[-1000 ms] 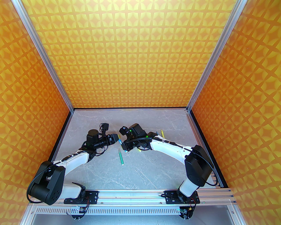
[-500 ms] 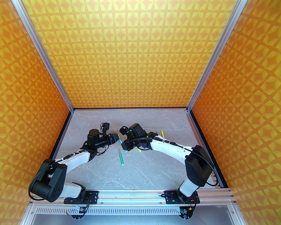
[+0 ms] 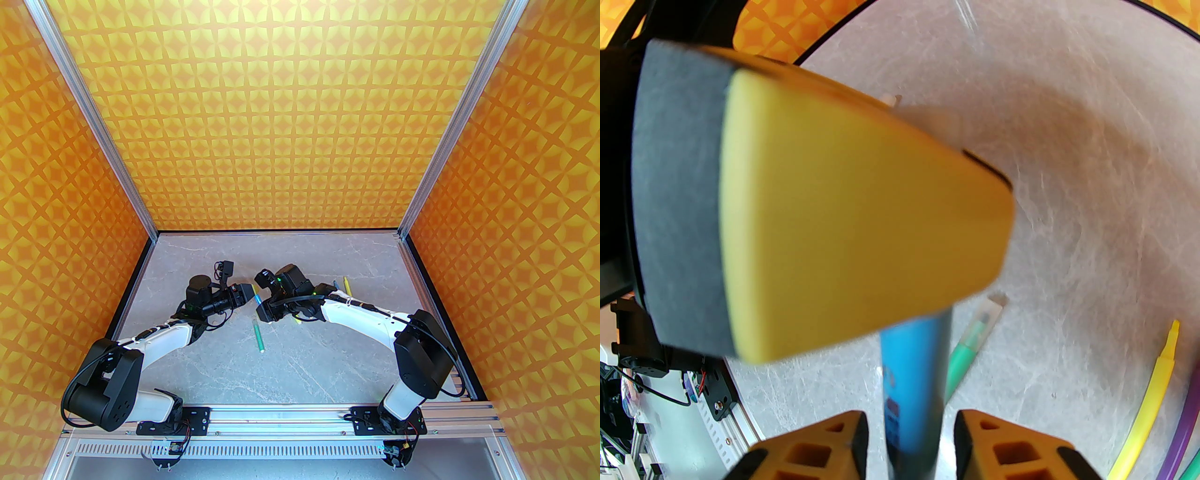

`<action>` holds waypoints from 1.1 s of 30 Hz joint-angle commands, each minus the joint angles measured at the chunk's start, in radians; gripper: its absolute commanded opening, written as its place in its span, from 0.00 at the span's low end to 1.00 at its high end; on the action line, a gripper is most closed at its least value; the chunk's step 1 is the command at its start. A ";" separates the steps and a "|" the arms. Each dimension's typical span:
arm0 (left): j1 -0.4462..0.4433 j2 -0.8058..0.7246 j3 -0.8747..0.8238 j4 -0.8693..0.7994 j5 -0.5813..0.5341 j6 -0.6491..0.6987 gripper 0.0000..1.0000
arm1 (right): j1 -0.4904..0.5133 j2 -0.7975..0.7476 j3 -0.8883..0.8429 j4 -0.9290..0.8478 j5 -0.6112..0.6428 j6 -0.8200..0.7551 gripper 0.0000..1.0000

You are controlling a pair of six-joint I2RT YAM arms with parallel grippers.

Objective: Open the pen caps

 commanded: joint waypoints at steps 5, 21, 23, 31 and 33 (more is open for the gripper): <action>-0.004 0.001 0.019 0.027 0.023 0.000 0.00 | 0.001 -0.029 -0.020 0.018 -0.017 0.006 0.20; 0.040 0.010 0.004 0.083 -0.067 -0.090 0.00 | 0.001 -0.171 -0.272 0.070 -0.022 0.025 0.00; 0.044 0.013 0.000 0.095 -0.079 -0.106 0.00 | 0.001 -0.187 -0.288 0.067 -0.023 0.020 0.00; 0.046 0.034 -0.003 0.117 -0.123 -0.161 0.00 | -0.001 -0.251 -0.350 0.057 -0.018 0.010 0.00; 0.045 0.036 -0.006 0.122 -0.137 -0.175 0.00 | 0.000 -0.265 -0.365 0.058 -0.018 0.010 0.00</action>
